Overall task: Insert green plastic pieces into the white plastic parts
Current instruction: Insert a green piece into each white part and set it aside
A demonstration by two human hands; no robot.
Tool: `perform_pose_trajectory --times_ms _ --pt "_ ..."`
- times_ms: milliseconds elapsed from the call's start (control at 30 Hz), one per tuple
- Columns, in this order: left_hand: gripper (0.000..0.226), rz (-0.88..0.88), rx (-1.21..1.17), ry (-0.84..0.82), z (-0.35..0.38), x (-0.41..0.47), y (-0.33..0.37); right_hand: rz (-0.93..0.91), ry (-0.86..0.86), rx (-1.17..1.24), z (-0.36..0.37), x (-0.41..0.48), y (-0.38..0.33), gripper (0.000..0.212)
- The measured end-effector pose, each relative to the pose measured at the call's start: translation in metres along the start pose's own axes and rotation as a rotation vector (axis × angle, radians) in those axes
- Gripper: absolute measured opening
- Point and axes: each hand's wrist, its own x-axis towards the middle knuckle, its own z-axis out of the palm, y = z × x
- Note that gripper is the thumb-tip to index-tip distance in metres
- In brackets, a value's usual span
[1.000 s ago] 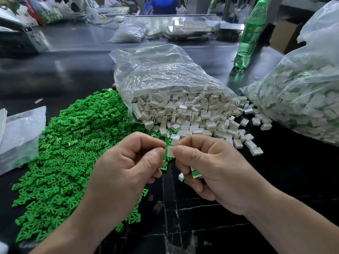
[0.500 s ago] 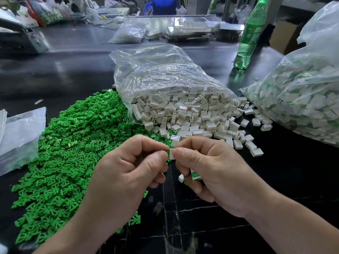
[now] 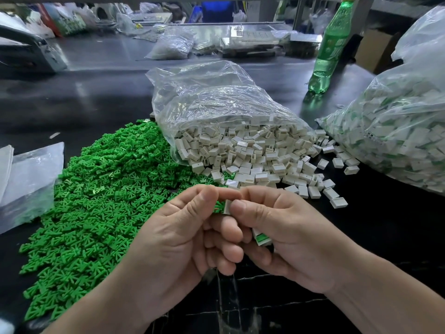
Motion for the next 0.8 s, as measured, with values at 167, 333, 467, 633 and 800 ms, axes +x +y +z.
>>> perform_pose_trajectory --times_ms 167,333,467,633,800 --pt "0.039 -0.007 0.03 0.038 -0.0005 -0.0002 0.0009 0.038 0.024 0.005 0.0032 0.0007 0.0002 0.053" --pt "0.036 0.016 0.017 0.074 0.0028 0.0004 -0.0021 0.038 0.022 0.013 0.0046 -0.0005 -0.0017 0.05" --pt "0.036 -0.013 0.002 0.09 0.002 0.0015 -0.0035 0.052 0.038 0.01 0.0051 -0.0006 -0.0002 0.044" --pt "0.035 -0.04 -0.038 0.09 -0.0007 0.0022 -0.0036 0.061 0.033 -0.004 0.0063 -0.0011 -0.0019 0.035" --pt "0.024 -0.038 -0.015 0.13 0.0038 0.0022 -0.0051 0.052 0.032 -0.026 0.0072 -0.0013 -0.0023 0.019"
